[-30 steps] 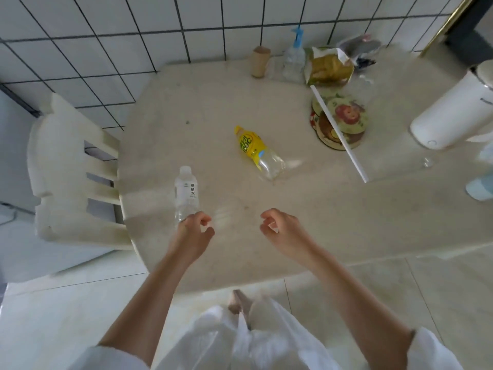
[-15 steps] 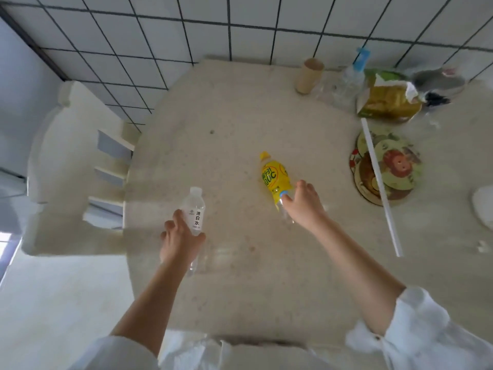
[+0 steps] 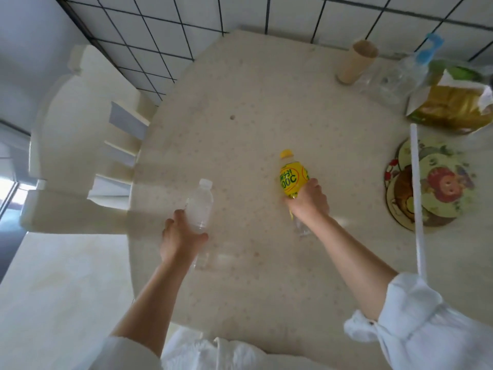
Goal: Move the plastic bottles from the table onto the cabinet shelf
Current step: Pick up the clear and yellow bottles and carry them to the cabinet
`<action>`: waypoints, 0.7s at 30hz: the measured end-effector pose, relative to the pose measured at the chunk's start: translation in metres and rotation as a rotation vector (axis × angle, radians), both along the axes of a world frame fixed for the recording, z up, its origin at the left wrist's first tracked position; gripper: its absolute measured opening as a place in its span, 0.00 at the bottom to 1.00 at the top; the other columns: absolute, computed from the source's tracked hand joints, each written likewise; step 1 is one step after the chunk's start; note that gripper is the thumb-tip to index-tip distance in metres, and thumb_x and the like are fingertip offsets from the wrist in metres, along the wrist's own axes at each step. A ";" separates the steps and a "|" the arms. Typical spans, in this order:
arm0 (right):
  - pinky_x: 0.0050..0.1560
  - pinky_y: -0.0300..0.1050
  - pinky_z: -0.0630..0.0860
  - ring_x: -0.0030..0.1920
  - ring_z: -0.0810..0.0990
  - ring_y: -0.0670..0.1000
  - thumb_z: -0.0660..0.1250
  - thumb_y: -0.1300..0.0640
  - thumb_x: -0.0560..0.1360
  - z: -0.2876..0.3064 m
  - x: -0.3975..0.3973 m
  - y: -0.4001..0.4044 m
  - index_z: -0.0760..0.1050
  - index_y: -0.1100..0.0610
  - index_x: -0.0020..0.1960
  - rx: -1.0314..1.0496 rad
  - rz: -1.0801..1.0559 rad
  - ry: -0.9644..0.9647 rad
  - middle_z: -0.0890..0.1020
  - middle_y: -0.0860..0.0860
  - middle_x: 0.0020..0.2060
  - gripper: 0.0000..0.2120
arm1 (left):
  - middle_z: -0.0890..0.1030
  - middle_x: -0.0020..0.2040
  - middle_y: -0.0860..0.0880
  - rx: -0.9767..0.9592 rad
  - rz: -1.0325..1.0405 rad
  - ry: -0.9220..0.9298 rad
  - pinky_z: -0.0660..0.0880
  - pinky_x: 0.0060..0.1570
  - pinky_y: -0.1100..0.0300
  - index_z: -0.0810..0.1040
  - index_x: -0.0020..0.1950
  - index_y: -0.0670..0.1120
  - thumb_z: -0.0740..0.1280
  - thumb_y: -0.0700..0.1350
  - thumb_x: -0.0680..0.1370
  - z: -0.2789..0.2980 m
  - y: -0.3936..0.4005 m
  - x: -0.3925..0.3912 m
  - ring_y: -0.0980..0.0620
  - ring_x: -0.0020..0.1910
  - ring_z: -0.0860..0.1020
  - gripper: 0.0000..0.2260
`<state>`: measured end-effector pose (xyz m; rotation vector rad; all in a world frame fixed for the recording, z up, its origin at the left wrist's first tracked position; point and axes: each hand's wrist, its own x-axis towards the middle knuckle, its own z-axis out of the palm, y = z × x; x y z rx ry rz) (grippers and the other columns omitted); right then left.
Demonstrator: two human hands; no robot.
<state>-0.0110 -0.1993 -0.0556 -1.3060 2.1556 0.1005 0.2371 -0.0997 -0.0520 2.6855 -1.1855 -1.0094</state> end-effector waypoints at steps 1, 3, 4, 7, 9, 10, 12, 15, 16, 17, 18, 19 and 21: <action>0.55 0.53 0.73 0.61 0.74 0.63 0.73 0.47 0.68 -0.002 -0.001 0.001 0.62 0.62 0.64 -0.014 -0.002 -0.001 0.72 0.60 0.62 0.34 | 0.76 0.54 0.40 -0.014 0.013 0.015 0.69 0.45 0.55 0.70 0.61 0.44 0.76 0.45 0.65 0.001 -0.001 0.003 0.39 0.54 0.76 0.28; 0.54 0.53 0.74 0.60 0.75 0.63 0.73 0.48 0.67 -0.002 -0.004 0.002 0.63 0.62 0.63 -0.031 -0.013 -0.031 0.74 0.60 0.60 0.32 | 0.78 0.52 0.42 -0.034 0.034 0.044 0.66 0.42 0.58 0.72 0.57 0.43 0.77 0.44 0.64 0.001 -0.002 0.008 0.41 0.51 0.76 0.26; 0.53 0.52 0.74 0.59 0.76 0.63 0.73 0.49 0.67 -0.002 -0.007 0.002 0.64 0.62 0.62 -0.026 -0.022 -0.060 0.75 0.61 0.60 0.31 | 0.79 0.51 0.42 -0.042 0.038 0.056 0.65 0.42 0.59 0.72 0.56 0.43 0.77 0.44 0.63 0.002 -0.003 0.009 0.42 0.49 0.76 0.25; 0.51 0.48 0.74 0.56 0.78 0.61 0.73 0.49 0.66 0.007 -0.013 0.005 0.67 0.61 0.60 0.038 -0.073 -0.183 0.78 0.59 0.56 0.29 | 0.78 0.47 0.46 -0.043 0.083 0.097 0.67 0.42 0.59 0.74 0.56 0.43 0.77 0.45 0.64 0.008 -0.004 0.007 0.46 0.44 0.73 0.24; 0.48 0.46 0.74 0.53 0.78 0.59 0.74 0.47 0.65 0.012 -0.013 0.017 0.71 0.59 0.58 0.067 -0.098 -0.250 0.79 0.57 0.53 0.28 | 0.81 0.45 0.47 -0.034 0.127 0.167 0.73 0.43 0.57 0.76 0.54 0.45 0.77 0.49 0.61 0.012 -0.002 0.002 0.46 0.43 0.76 0.24; 0.48 0.45 0.74 0.53 0.78 0.58 0.75 0.46 0.64 0.013 -0.012 0.027 0.72 0.59 0.58 0.076 -0.108 -0.273 0.79 0.56 0.52 0.28 | 0.82 0.44 0.48 -0.027 0.145 0.210 0.77 0.44 0.55 0.77 0.53 0.46 0.76 0.51 0.58 0.014 0.000 -0.001 0.46 0.43 0.78 0.25; 0.50 0.45 0.75 0.53 0.78 0.57 0.76 0.45 0.63 0.016 -0.007 0.048 0.73 0.58 0.57 0.082 -0.130 -0.302 0.79 0.56 0.52 0.28 | 0.83 0.43 0.49 -0.016 0.138 0.287 0.79 0.45 0.53 0.77 0.52 0.49 0.74 0.54 0.54 0.016 0.007 -0.007 0.46 0.43 0.81 0.28; 0.49 0.43 0.73 0.55 0.78 0.57 0.77 0.46 0.63 0.023 0.003 0.079 0.75 0.57 0.56 0.083 -0.183 -0.336 0.80 0.55 0.52 0.27 | 0.83 0.44 0.50 -0.007 0.060 0.381 0.76 0.38 0.58 0.78 0.53 0.48 0.79 0.50 0.60 0.021 0.019 -0.014 0.50 0.42 0.81 0.24; 0.48 0.42 0.72 0.55 0.78 0.57 0.77 0.47 0.63 0.025 0.006 0.089 0.75 0.57 0.56 0.085 -0.202 -0.348 0.80 0.55 0.52 0.26 | 0.83 0.43 0.51 -0.011 0.031 0.400 0.74 0.36 0.60 0.78 0.53 0.47 0.80 0.47 0.62 0.022 0.023 -0.015 0.51 0.41 0.80 0.22; 0.48 0.42 0.72 0.55 0.78 0.57 0.77 0.47 0.63 0.027 0.009 0.098 0.76 0.57 0.56 0.086 -0.214 -0.358 0.81 0.55 0.52 0.26 | 0.83 0.43 0.51 -0.017 0.010 0.416 0.74 0.36 0.60 0.78 0.52 0.47 0.80 0.45 0.63 0.023 0.027 -0.016 0.52 0.40 0.80 0.20; 0.48 0.42 0.72 0.54 0.78 0.56 0.77 0.47 0.63 0.030 0.012 0.108 0.76 0.57 0.55 0.080 -0.228 -0.367 0.81 0.55 0.51 0.25 | 0.83 0.42 0.51 -0.024 -0.011 0.438 0.75 0.36 0.60 0.78 0.52 0.47 0.80 0.45 0.64 0.025 0.031 -0.017 0.53 0.40 0.81 0.19; 0.48 0.42 0.73 0.53 0.79 0.56 0.78 0.47 0.62 0.032 0.015 0.119 0.77 0.57 0.54 0.070 -0.242 -0.373 0.82 0.54 0.50 0.26 | 0.83 0.43 0.51 -0.028 -0.030 0.460 0.76 0.37 0.59 0.78 0.52 0.46 0.80 0.44 0.64 0.027 0.035 -0.017 0.53 0.39 0.81 0.19; 0.49 0.44 0.75 0.51 0.79 0.55 0.78 0.45 0.60 0.035 0.021 0.139 0.78 0.56 0.52 0.048 -0.283 -0.386 0.82 0.53 0.47 0.26 | 0.83 0.43 0.51 -0.032 -0.070 0.492 0.75 0.37 0.60 0.78 0.52 0.45 0.80 0.44 0.65 0.033 0.044 -0.017 0.54 0.39 0.80 0.19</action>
